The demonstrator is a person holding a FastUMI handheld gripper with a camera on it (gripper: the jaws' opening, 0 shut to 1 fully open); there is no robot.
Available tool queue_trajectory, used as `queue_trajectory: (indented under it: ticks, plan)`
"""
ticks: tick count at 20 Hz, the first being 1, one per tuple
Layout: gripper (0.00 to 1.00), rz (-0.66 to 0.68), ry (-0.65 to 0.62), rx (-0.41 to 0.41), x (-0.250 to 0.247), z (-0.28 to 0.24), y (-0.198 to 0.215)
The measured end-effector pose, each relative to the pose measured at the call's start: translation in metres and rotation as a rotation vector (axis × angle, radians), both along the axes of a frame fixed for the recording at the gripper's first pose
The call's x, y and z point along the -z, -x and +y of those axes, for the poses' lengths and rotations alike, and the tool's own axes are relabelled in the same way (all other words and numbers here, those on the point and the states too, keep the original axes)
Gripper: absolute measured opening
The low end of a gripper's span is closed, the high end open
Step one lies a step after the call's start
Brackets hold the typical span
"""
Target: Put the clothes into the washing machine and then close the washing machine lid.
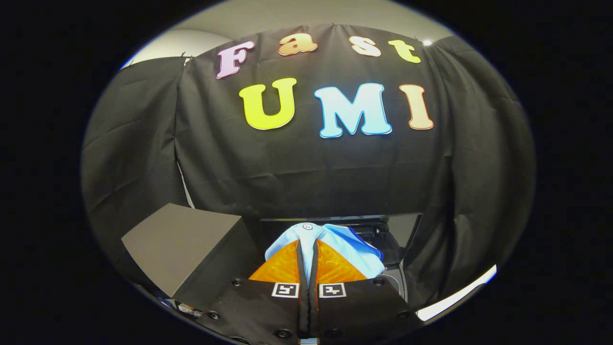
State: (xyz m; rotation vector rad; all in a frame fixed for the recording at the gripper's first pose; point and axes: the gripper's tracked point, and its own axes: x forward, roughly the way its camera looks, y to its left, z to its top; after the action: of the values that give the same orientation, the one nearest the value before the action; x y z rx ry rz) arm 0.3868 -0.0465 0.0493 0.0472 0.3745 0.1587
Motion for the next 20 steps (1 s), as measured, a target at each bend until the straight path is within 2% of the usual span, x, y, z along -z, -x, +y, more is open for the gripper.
queue_trajectory:
  ticks: [15,20]
  plan:
    - [0.01,0.155,0.112,0.008,0.117,-0.011,-0.008]
    - [0.02,0.204,0.110,0.011,0.151,-0.012,-0.006]
